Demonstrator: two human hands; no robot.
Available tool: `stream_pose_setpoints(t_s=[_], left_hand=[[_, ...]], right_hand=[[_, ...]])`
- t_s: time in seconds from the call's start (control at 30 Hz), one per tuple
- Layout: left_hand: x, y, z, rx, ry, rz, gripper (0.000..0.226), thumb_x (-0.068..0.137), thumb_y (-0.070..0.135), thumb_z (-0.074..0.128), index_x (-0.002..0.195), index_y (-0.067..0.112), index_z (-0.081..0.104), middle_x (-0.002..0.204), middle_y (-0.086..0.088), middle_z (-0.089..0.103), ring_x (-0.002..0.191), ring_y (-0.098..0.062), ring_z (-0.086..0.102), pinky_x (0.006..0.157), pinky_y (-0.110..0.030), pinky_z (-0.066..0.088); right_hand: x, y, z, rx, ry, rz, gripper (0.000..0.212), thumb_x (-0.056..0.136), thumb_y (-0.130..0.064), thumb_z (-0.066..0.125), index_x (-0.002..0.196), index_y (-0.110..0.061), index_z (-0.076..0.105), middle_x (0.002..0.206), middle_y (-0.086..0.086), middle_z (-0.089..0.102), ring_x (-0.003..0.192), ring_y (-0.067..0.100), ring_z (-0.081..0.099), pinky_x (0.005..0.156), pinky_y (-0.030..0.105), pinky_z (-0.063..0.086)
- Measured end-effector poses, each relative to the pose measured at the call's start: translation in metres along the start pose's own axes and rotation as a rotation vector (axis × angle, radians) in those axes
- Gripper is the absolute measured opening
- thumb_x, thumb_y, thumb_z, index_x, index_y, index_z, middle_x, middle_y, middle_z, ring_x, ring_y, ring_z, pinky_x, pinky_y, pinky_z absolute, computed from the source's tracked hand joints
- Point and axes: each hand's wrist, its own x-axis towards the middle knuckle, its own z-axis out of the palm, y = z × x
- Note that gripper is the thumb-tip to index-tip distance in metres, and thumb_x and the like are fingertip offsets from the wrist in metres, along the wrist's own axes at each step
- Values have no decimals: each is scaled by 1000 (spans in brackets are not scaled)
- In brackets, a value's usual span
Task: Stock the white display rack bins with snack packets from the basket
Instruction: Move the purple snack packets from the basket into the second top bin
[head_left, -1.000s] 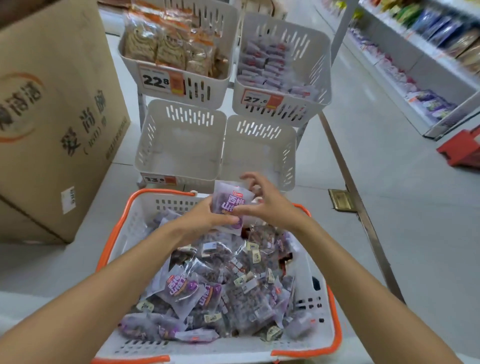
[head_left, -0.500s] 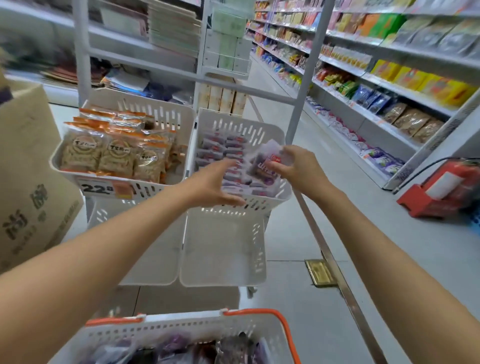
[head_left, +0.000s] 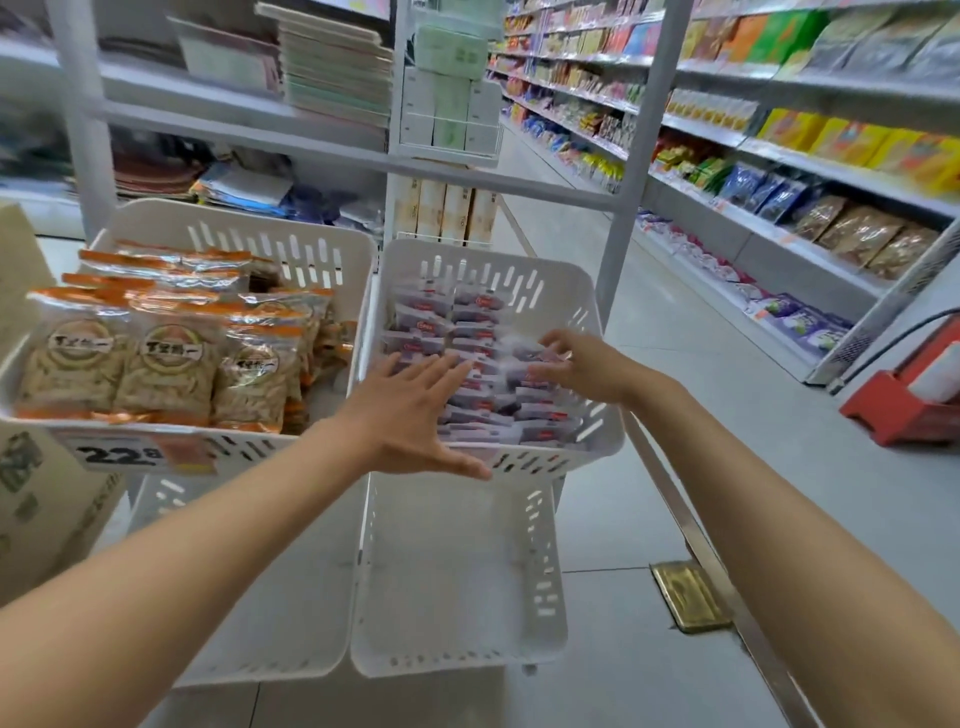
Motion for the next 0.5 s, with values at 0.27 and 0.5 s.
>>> stream_pose_setpoints(t_s=[0.27, 0.5], left_hand=[[-2, 1, 2, -30, 35, -6, 125, 62, 100, 25, 157, 27, -9, 165, 7, -5, 153, -14, 1, 125, -43, 1], [-5, 5, -2, -69, 31, -31, 125, 61, 98, 29, 158, 27, -4, 166, 6, -1, 153, -16, 4, 123, -41, 6]], right_hand=[[10, -7, 1, -153, -49, 15, 32, 104, -20, 45, 132, -22, 60, 137, 6, 57, 117, 26, 55, 97, 35, 47], [-2, -7, 17, -91, -122, 31, 53, 102, -35, 50, 150, -19, 35, 154, 7, 38, 139, 28, 39, 115, 41, 32]])
